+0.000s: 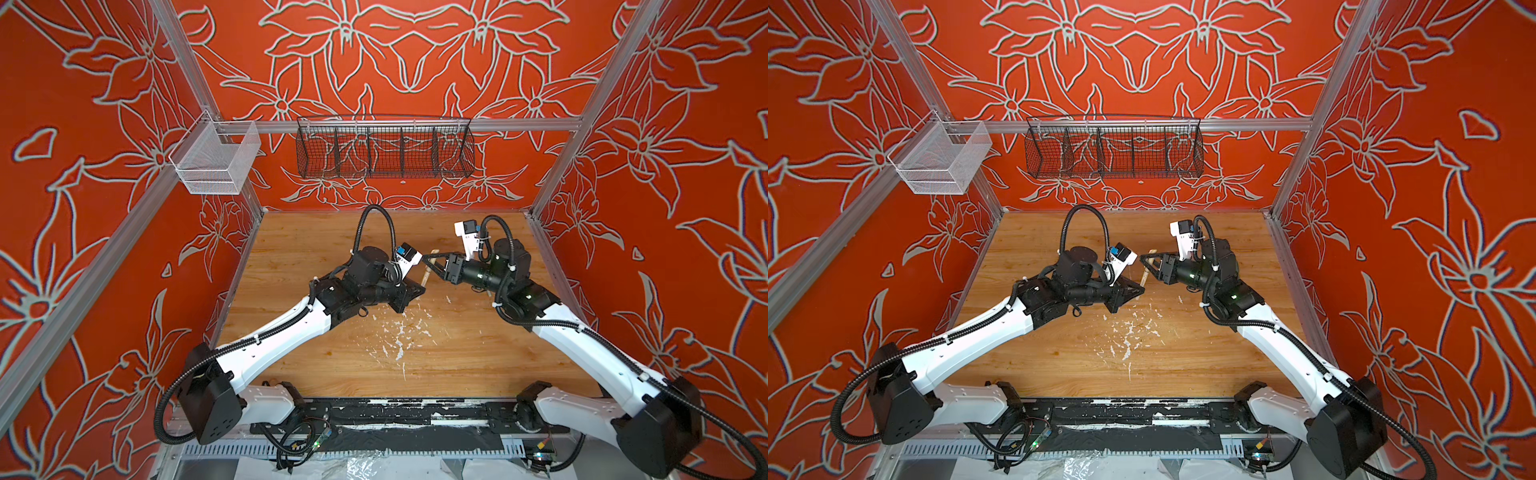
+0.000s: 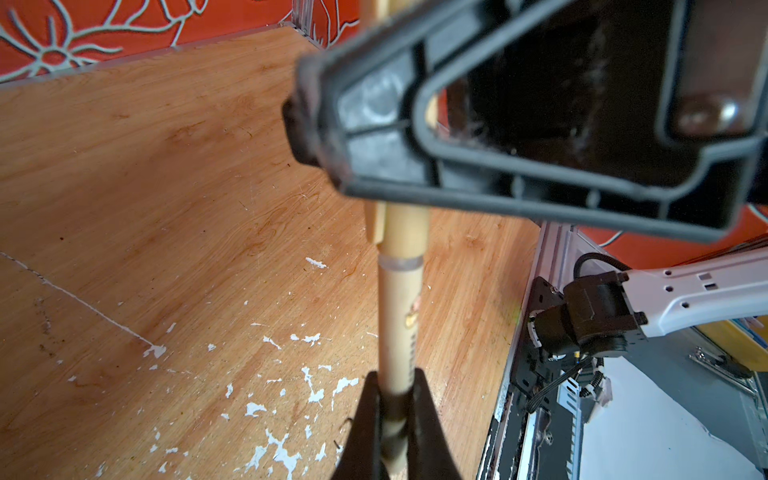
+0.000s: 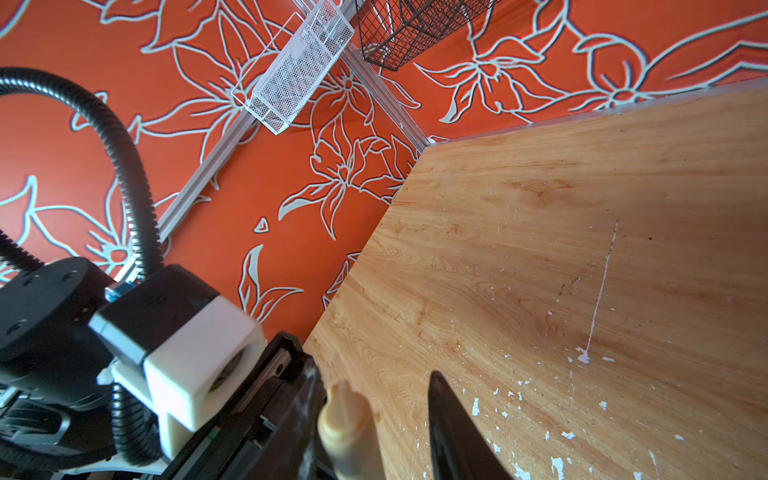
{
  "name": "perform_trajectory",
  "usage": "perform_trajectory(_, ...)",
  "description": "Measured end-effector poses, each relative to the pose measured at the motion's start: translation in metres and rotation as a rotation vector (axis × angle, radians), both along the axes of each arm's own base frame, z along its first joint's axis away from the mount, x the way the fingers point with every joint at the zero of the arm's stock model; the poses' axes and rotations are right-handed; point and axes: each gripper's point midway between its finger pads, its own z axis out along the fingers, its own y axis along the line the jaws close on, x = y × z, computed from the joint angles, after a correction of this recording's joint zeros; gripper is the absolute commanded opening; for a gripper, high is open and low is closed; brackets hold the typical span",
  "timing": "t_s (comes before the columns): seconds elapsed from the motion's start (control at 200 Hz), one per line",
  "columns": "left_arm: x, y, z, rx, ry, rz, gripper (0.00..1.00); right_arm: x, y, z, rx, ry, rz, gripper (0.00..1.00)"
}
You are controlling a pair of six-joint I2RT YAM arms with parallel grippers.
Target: Insert the pens into the pen caps
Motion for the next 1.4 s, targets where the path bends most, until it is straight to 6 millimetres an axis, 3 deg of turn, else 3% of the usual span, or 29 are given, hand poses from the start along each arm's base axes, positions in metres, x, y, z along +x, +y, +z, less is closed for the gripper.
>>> perform_trajectory(0.375,0.000,0.000,0.000,0.001,-0.003,-0.002,0.00,0.006,-0.006,0.006,0.006,-0.010,-0.020,0.34)
perform_trajectory(0.625,0.002,0.001,0.000,0.007,-0.006,0.012,0.00,0.007,-0.005,0.005,0.005,-0.006,-0.011,0.00)
perform_trajectory(1.106,0.028,-0.017,0.007,0.052,0.000,0.020,0.00,0.024,-0.020,0.012,0.004,-0.069,-0.094,0.00)
perform_trajectory(1.401,0.039,-0.017,0.009,0.089,0.030,-0.016,0.00,0.027,-0.025,0.011,-0.006,-0.089,-0.129,0.00)
